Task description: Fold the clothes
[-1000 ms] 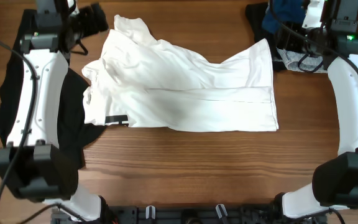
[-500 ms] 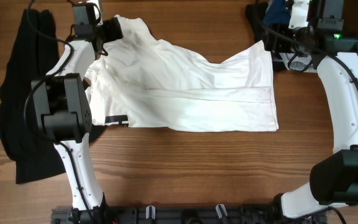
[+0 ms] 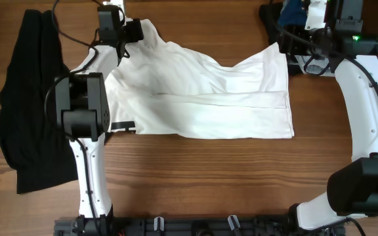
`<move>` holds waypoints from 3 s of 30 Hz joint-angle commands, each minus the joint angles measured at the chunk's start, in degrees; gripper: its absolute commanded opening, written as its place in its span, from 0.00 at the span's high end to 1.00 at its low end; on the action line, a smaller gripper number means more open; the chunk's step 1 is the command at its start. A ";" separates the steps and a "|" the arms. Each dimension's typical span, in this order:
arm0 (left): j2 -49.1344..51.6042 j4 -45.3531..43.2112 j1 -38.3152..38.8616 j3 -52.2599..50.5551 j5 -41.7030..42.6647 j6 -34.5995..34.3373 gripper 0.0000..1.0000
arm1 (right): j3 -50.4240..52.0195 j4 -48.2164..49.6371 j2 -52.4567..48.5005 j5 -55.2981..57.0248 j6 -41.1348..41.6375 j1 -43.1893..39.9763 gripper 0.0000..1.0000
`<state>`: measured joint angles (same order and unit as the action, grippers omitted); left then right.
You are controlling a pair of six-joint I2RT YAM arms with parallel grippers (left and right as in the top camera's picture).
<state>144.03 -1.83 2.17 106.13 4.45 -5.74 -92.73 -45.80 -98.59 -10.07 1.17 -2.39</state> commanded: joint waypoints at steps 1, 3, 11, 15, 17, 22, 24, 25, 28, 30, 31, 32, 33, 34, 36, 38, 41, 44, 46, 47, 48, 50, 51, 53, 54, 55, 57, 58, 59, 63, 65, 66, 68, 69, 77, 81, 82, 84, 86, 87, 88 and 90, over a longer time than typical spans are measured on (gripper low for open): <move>2.91 2.84 0.52 4.37 -0.46 1.03 0.41 | -0.48 -0.02 -0.85 -0.37 -0.57 -0.02 0.22; 2.91 7.28 0.72 6.21 -1.01 1.05 0.45 | -0.48 -0.09 -0.85 -0.57 -0.52 -0.02 0.22; 2.89 32.87 0.92 28.55 -1.77 2.01 0.75 | -0.48 -0.13 -0.85 -3.15 -0.57 -0.02 0.22; 2.86 38.95 0.94 33.77 -0.83 2.75 0.92 | -0.48 -0.76 -0.85 -3.17 -0.55 -0.02 0.23; 2.89 39.80 0.94 34.16 -0.87 2.78 0.93 | -0.48 -0.94 -0.85 -3.54 -0.61 -0.02 0.23; 2.97 44.30 1.01 35.45 -0.83 2.73 0.87 | -0.48 -1.01 -0.85 -3.61 -0.59 -0.02 0.22; 2.97 48.04 1.36 37.00 -0.83 2.71 0.85 | -0.48 -0.98 -0.85 -4.48 -0.59 -0.02 0.22; 2.97 50.84 1.62 38.51 -0.85 2.27 0.85 | -0.48 -0.94 -0.85 -4.72 -0.59 -0.02 0.22; 3.02 55.04 1.95 39.54 -0.90 1.90 0.74 | -0.48 -1.05 -0.85 -5.05 -0.59 -0.02 0.22; 4.04 53.96 1.84 39.50 -1.42 1.90 0.66 | -0.48 -1.25 -0.85 -5.05 -0.59 -0.02 0.21; 4.90 53.05 1.60 39.50 -2.01 1.90 0.62 | -0.48 -1.44 -0.85 -5.05 -0.61 -0.02 0.21; 5.68 52.39 1.38 39.50 -2.23 1.88 0.57 | -0.48 -1.55 -0.85 -5.05 -0.61 -0.02 0.21; 6.29 51.98 1.22 39.50 -2.40 1.88 0.53 | -0.48 -1.60 -0.85 -5.05 -0.63 -0.02 0.21; 7.17 51.41 1.01 39.50 -2.60 1.90 0.47 | -0.48 -1.62 -0.85 -5.05 -0.74 -0.02 0.21; 9.11 50.03 0.50 39.50 -2.62 1.88 0.29 | -0.48 -1.57 -0.85 -5.05 -0.76 -0.02 0.21; 10.75 48.61 0.02 39.50 -2.78 1.88 0.22 | -0.48 -1.60 -0.85 -5.05 -0.79 -0.02 0.21; 12.15 46.58 -0.13 39.50 -3.80 1.92 0.22 | -0.48 -1.62 -0.85 -5.05 -0.79 -0.02 0.21; 12.61 44.68 -0.11 39.50 -3.91 2.38 0.25 | -0.48 -1.62 -0.85 -5.05 -0.79 -0.02 0.21; 13.09 44.13 -0.11 39.50 -3.89 2.58 0.28 | -0.48 -1.62 -0.85 -5.05 -0.76 -0.02 0.21; 13.33 44.24 -0.11 39.50 -3.89 2.58 0.29 | -0.48 -1.62 -0.85 -5.05 -0.79 -0.02 0.21; 13.99 44.30 -0.09 39.47 -3.87 2.80 0.30 | -0.48 -1.62 -0.85 -5.05 -0.79 -0.02 0.21; 15.17 44.46 0.09 39.47 -3.85 3.82 0.33 | -0.48 -1.62 -0.85 -5.05 -0.76 -0.02 0.21; 15.69 44.61 0.24 39.47 -3.89 4.20 0.35 | -0.48 -1.62 -0.85 -5.05 -0.79 -0.02 0.21; 16.11 44.89 0.57 39.47 -3.89 4.79 0.39 | -0.48 -1.68 -0.85 -5.05 -0.76 -0.02 0.21; 16.11 44.87 0.66 39.43 -3.89 4.98 0.43 | -0.48 -1.70 -0.85 -5.05 -0.76 -0.02 0.21; 16.11 44.50 0.92 39.43 -3.93 5.38 0.53 | -0.48 -1.77 -0.85 -5.05 -0.76 -0.02 0.21; 16.11 44.17 1.33 39.43 -4.15 5.60 0.74 | -0.48 -1.86 -0.85 -5.05 -0.76 -0.02 0.21; 16.11 44.26 1.60 39.43 -4.42 5.60 0.85 | -0.48 -1.86 -0.85 -5.05 -0.76 -0.02 0.21; 16.11 44.28 1.88 39.43 -5.27 5.57 0.92 | -0.48 -1.86 -0.85 -5.05 -0.76 -0.02 0.21; 14.58 44.11 2.21 39.45 -9.46 5.29 0.96 | -0.48 -1.73 -0.85 -5.05 -0.74 -0.02 0.21; 10.97 45.11 1.62 39.45 -9.70 5.29 0.96 | -0.48 -0.98 -0.98 -5.05 -0.76 -0.02 0.22; 8.94 45.81 1.38 39.45 -9.68 5.27 0.96 | -0.48 -0.33 -1.18 -5.05 -0.52 -0.02 0.22; 5.25 47.45 1.18 39.45 -9.68 5.09 0.96 | -0.48 1.20 -2.14 -5.05 0.55 0.00 0.25; 3.52 48.70 1.18 39.45 -9.70 5.09 0.96 | -0.48 1.62 -2.62 -5.05 0.74 0.00 0.26; -1.11 57.07 1.49 39.45 -9.66 5.05 0.96 | -0.48 9.11 -14.67 1.14 -1.33 0.28 0.26; -1.11 58.73 1.46 39.45 -9.66 4.87 0.96 | -0.48 15.34 -21.77 3.34 -2.49 0.20 0.19; -1.11 58.93 1.46 39.45 -9.66 4.90 0.96 | -0.48 16.98 -23.08 4.44 -2.56 0.13 0.18; -1.11 59.01 1.46 39.45 -9.66 4.90 0.96 | -0.48 19.39 -24.70 6.91 -2.67 0.07 0.18; -1.11 58.99 1.46 39.45 -9.66 4.90 0.96 | -0.48 21.99 -25.73 8.39 -2.75 -0.15 0.18; -1.11 58.95 1.46 39.45 -9.66 4.90 0.96 | -0.48 23.06 -26.23 8.39 -2.78 -0.20 0.18; -1.11 58.90 1.46 39.45 -9.68 4.90 0.96 | -0.48 23.98 -26.49 8.37 -2.73 -0.22 0.18; -1.11 58.90 1.46 39.45 -9.66 4.87 0.96 | -0.48 25.03 -27.26 8.07 -2.71 -0.24 0.18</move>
<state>142.89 57.08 3.70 145.25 -4.69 -0.54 -92.73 -21.89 -123.76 -3.60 -0.78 -2.46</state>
